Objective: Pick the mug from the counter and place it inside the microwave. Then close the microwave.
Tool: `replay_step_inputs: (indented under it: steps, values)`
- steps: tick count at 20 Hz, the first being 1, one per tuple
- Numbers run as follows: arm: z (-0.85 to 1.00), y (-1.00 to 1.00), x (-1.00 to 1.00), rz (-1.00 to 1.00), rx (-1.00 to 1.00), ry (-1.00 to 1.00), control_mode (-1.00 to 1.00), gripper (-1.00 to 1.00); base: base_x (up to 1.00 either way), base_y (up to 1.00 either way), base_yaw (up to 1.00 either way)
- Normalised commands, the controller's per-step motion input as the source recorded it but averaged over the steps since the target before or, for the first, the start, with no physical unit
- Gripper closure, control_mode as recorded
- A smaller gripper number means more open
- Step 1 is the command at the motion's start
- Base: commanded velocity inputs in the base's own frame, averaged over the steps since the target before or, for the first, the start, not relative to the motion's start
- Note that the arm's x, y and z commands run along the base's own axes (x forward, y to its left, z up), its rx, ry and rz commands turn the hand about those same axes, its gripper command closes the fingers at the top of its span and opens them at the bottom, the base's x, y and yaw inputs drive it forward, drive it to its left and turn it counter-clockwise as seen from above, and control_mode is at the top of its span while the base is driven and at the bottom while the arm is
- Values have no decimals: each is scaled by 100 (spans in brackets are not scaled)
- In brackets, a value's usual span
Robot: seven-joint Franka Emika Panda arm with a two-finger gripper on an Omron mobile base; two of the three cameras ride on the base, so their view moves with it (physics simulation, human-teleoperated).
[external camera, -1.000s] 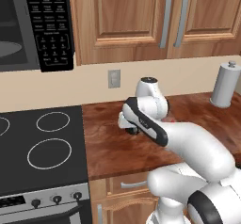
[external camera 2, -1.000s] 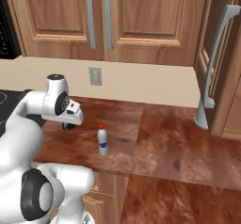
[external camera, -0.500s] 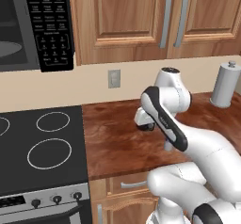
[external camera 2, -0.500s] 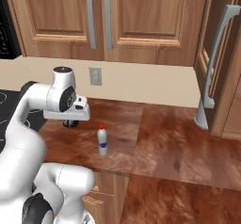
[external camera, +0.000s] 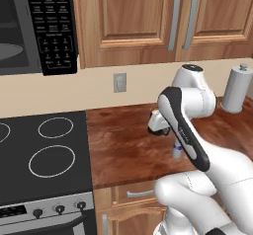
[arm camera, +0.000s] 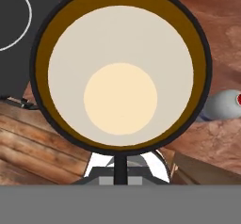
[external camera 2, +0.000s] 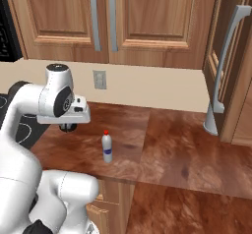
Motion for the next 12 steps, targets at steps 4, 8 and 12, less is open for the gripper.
replay_step_inputs:
  steps: [4,8,12]
  values:
    - [23,-8,-33,0,0,-8,-100,100,0,0,0]
    - [14,-19,-27,0,0,-7,-100,100,0,0,0]
    - [13,-20,-12,-1,0,-6,-100,100,0,0,0]
